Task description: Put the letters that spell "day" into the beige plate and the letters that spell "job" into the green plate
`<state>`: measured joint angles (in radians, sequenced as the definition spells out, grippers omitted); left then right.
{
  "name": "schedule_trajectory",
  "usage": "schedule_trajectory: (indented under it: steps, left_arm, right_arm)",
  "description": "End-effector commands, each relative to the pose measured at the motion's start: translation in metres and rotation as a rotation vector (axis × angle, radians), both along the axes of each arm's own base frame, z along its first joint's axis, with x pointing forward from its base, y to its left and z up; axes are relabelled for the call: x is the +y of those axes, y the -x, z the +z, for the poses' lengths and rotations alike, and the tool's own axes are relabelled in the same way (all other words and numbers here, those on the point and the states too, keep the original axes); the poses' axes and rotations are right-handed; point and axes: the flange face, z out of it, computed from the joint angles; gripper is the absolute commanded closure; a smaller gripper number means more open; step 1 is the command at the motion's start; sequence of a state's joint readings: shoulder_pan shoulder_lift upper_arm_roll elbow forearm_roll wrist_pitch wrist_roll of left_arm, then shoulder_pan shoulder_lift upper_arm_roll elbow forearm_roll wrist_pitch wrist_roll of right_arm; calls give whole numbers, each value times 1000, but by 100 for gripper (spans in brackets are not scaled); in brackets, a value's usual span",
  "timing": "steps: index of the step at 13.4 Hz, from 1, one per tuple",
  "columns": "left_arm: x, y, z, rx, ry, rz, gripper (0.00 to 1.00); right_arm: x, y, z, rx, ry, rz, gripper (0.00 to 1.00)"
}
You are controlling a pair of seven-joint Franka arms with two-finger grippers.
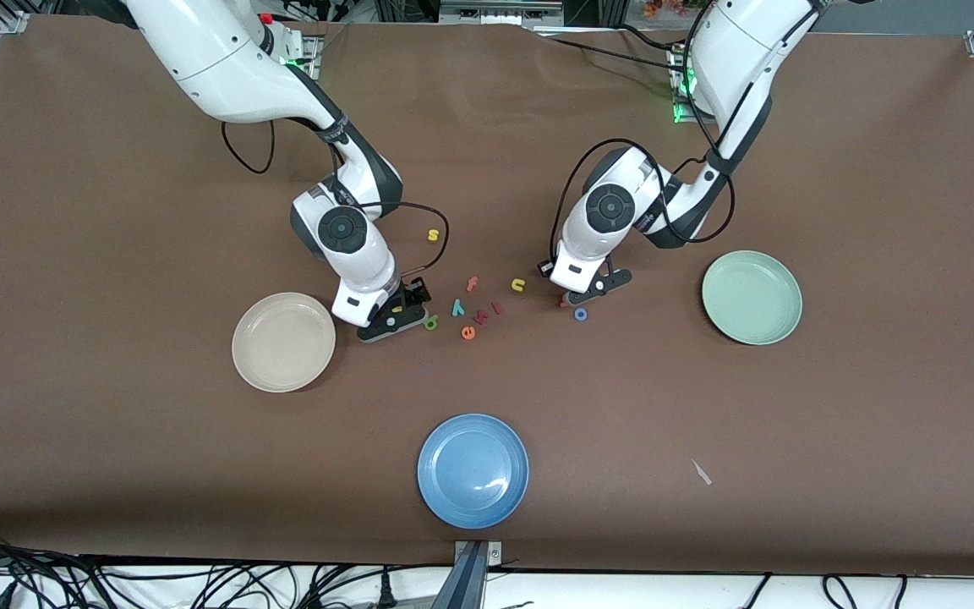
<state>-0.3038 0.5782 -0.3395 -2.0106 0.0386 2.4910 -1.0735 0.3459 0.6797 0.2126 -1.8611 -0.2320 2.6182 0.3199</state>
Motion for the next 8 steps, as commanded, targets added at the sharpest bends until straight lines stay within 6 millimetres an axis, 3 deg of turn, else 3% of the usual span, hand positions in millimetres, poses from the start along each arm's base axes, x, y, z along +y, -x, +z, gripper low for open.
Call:
schedule_trajectory:
  steps: [1,2,3,5,8]
  left_arm:
    - [4,-7,11,-10,-29,-10,100]
    - [16,-11,29,17,-67,-27,100]
    - [37,-23,56,43,-95,-72,100]
    - [85,-43,92,118,-118,-153,100]
    - [161,-64,121,164,-108,-221,100]
  right_arm:
    - [-7,2,-7,1,-1,11,32]
    - [-9,2,-7,3,2,10,35]
    - [-11,1,-7,3,5,9,36]
    - [-14,2,-7,6,6,6,43]
    - [-22,4,-12,17,11,-6,50]
